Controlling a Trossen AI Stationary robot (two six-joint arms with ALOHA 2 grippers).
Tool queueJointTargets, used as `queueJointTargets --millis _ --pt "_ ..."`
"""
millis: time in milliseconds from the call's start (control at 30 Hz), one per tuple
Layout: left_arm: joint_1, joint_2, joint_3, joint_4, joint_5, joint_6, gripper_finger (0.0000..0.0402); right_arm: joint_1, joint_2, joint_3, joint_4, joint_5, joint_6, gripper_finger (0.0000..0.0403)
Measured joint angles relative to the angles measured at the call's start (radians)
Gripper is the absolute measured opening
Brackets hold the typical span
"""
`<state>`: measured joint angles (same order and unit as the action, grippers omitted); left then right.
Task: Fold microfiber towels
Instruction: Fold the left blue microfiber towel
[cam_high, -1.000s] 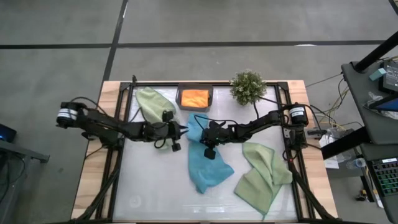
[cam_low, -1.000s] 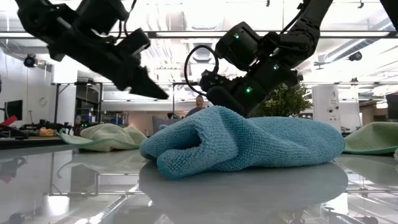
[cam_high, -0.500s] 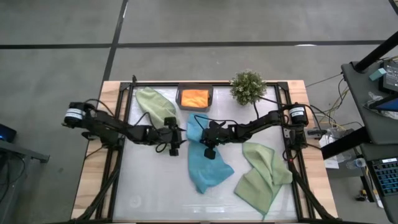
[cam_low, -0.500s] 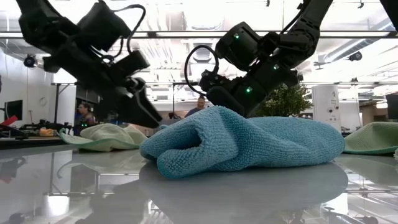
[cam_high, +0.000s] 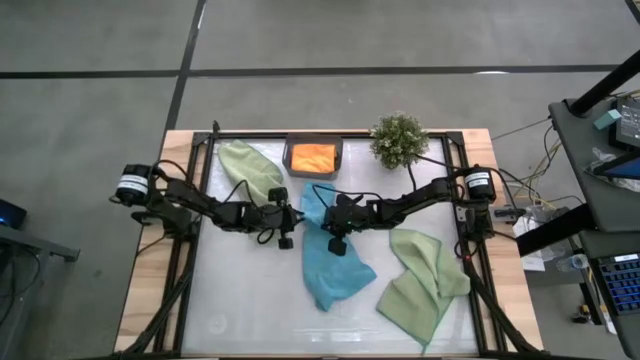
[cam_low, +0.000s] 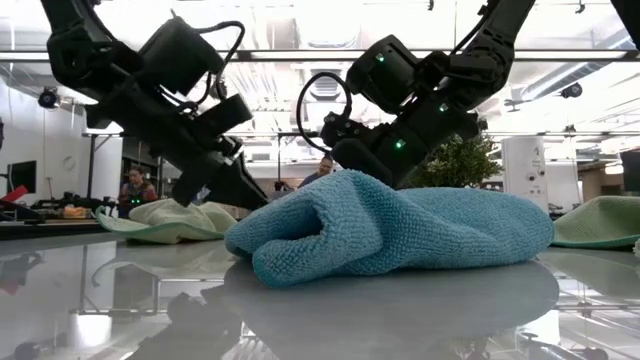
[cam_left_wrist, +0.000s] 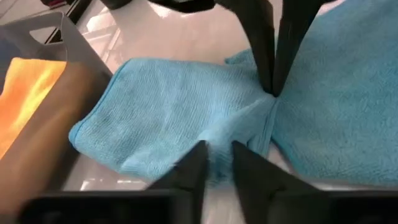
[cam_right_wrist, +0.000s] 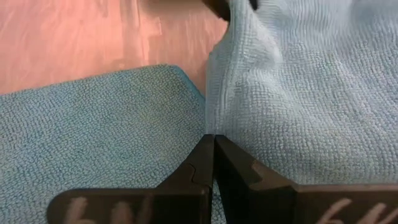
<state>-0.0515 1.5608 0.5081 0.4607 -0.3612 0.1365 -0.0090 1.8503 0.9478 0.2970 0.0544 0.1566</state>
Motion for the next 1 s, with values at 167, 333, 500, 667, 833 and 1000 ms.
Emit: queueJointTargets --millis 167,333,500,667,833,1000 --pt "0.019 -0.047 0.022 -0.034 0.074 -0.049 0.0012 0.000 0.000 0.000 0.000 0.000 0.000 0.0009" --pt "0.082 -0.131 0.032 -0.187 0.253 -0.212 0.0006 0.000 -0.001 0.000 -0.001 0.000 0.000 0.0009" --pt "0.115 -0.200 0.028 -0.343 0.234 -0.260 0.0011 0.000 -0.001 0.000 -0.006 0.000 0.000 0.0009" --pt "0.124 -0.228 0.026 -0.351 0.202 -0.228 0.0039 0.000 -0.001 0.000 -0.005 0.000 0.001 0.0009" --pt "0.124 -0.225 0.026 -0.363 0.223 -0.205 0.0103 0.000 -0.001 0.000 -0.003 0.000 0.001 0.0009" --pt "0.116 -0.230 0.027 -0.424 0.243 -0.165 0.0179 0.000 -0.001 0.000 -0.001 0.000 0.001 0.0009"
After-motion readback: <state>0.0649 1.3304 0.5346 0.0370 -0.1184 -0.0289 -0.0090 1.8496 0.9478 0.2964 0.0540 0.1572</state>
